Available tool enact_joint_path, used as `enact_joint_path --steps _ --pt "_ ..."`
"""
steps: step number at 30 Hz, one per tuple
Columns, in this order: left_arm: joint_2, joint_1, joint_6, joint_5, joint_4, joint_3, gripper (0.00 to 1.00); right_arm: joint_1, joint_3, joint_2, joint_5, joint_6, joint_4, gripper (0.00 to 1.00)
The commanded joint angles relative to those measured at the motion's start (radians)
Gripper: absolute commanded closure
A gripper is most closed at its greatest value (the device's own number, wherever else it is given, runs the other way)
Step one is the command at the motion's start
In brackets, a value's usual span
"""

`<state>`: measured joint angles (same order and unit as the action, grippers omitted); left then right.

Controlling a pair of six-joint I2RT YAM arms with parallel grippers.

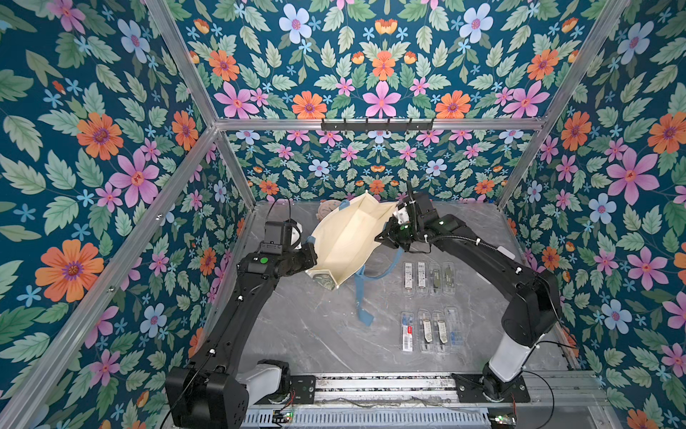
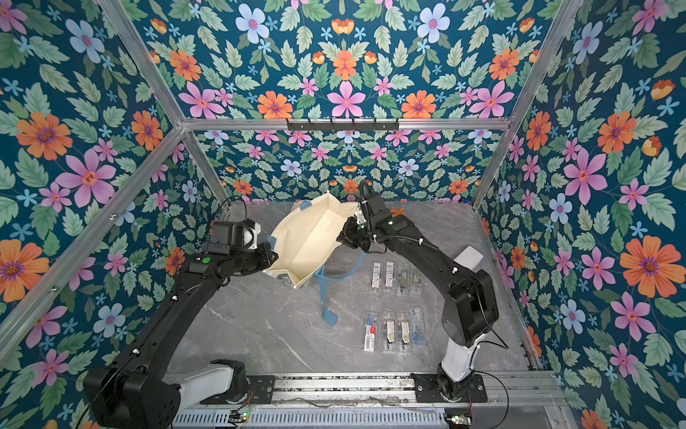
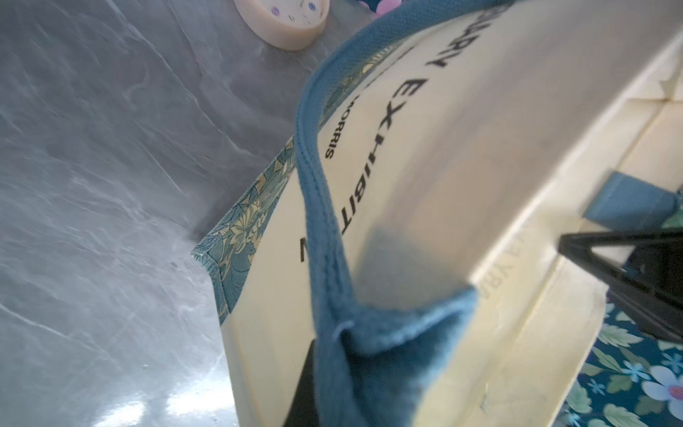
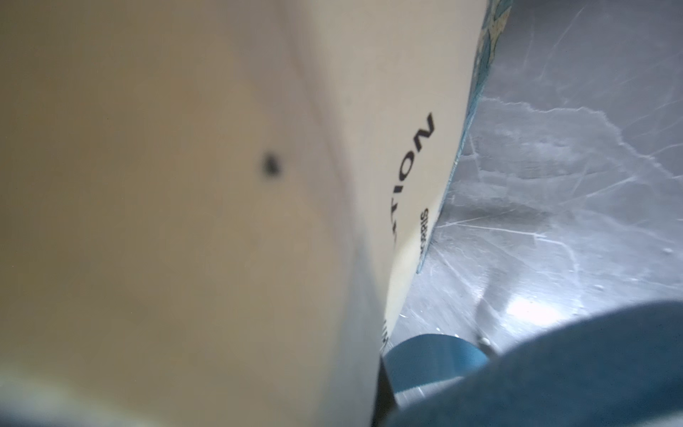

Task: Take out the compass set from the canvas bag
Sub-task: Pick up the canvas bag from the center of the board, then place the canvas bag at the center of the board.

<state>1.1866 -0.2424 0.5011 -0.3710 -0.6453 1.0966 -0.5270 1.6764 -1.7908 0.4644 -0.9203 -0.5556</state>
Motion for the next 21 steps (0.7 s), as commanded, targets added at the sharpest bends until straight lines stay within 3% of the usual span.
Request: enact_joint_path --steps 1,7,13,21 --pt "0.009 -0.048 0.119 -0.068 0.056 0.004 1.00 0.029 0.099 -0.059 -0.007 0.119 -0.118 1.00" --pt "0.059 -0.138 0.261 -0.122 0.169 0.040 1.00 0.058 0.274 -0.185 0.000 0.166 -0.174 1.00" --pt "0.074 -0.142 0.319 -0.108 0.304 -0.019 1.00 0.073 0.355 -0.273 -0.001 0.176 -0.189 0.98" --pt "0.105 -0.096 0.325 -0.098 0.394 -0.075 0.70 0.074 0.421 -0.334 -0.013 0.202 -0.225 0.76"
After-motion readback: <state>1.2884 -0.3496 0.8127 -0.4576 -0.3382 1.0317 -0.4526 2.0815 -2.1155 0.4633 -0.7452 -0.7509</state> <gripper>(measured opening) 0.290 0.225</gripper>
